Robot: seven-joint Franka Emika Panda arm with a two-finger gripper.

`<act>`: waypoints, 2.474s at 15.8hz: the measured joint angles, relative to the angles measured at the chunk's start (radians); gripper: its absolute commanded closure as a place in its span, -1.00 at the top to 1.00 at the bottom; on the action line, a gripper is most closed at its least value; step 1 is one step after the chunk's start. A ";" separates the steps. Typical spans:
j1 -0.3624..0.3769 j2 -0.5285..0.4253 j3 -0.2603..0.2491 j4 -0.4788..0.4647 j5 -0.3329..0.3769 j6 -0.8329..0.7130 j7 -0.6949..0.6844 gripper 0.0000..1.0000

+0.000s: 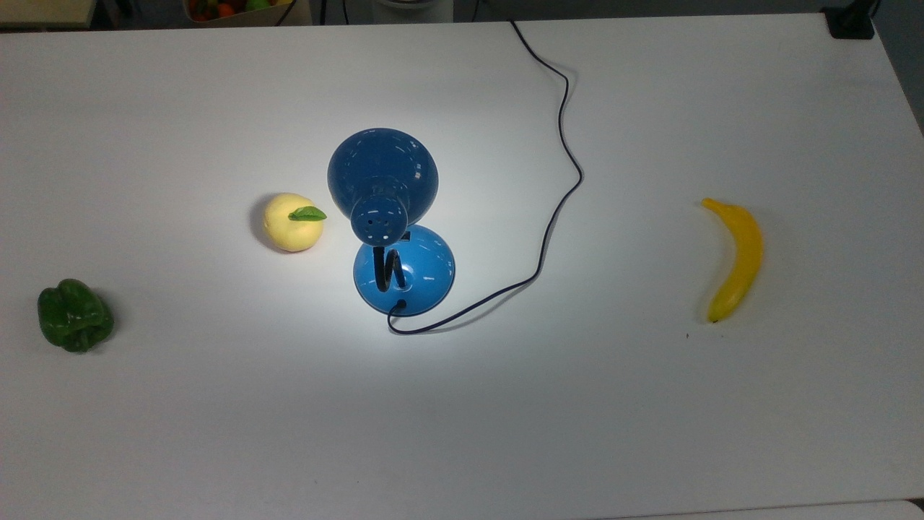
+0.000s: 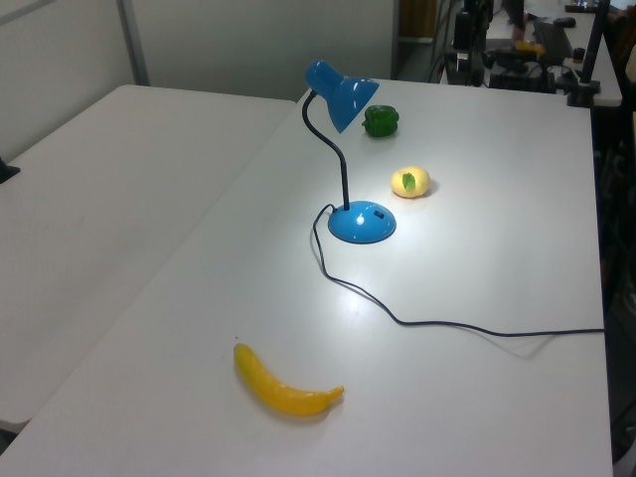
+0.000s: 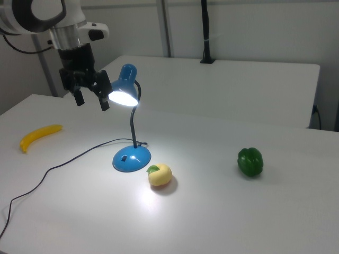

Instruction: Turn off lamp

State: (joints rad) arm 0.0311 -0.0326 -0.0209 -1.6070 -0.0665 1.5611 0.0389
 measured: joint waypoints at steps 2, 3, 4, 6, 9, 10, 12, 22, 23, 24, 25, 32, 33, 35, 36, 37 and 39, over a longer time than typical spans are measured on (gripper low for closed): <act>0.000 0.000 0.000 0.000 0.000 0.000 0.000 1.00; -0.002 0.000 0.000 0.000 0.000 0.000 0.000 1.00; -0.002 0.000 0.000 0.000 0.000 0.000 0.000 1.00; -0.003 0.000 0.000 0.000 0.000 0.000 0.000 1.00; -0.003 0.000 0.000 0.000 0.000 0.000 0.000 1.00; -0.003 0.000 0.000 0.000 0.000 0.000 0.000 1.00; -0.003 0.000 0.000 0.000 0.000 0.000 0.000 1.00; -0.002 0.001 0.000 0.000 0.000 0.000 -0.006 -0.79; -0.002 0.001 0.000 0.000 0.000 0.000 -0.007 -1.00; -0.002 0.001 0.000 0.000 0.000 0.000 -0.008 -1.00; -0.002 0.002 0.000 0.000 0.000 0.000 -0.009 -1.00; 0.001 0.006 0.003 -0.003 0.001 0.000 -0.029 -1.00; 0.001 0.007 0.005 -0.006 0.002 0.006 -0.030 -1.00; 0.001 0.011 0.008 -0.019 0.003 0.043 -0.031 -1.00; 0.002 0.013 0.009 -0.030 0.004 0.065 -0.031 -1.00; 0.004 0.016 0.010 -0.043 0.004 0.087 -0.032 -1.00; 0.017 0.023 0.011 -0.075 0.005 0.138 -0.032 -1.00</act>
State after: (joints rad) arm 0.0479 -0.0097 -0.0099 -1.6820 -0.0620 1.6988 0.0066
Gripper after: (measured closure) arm 0.991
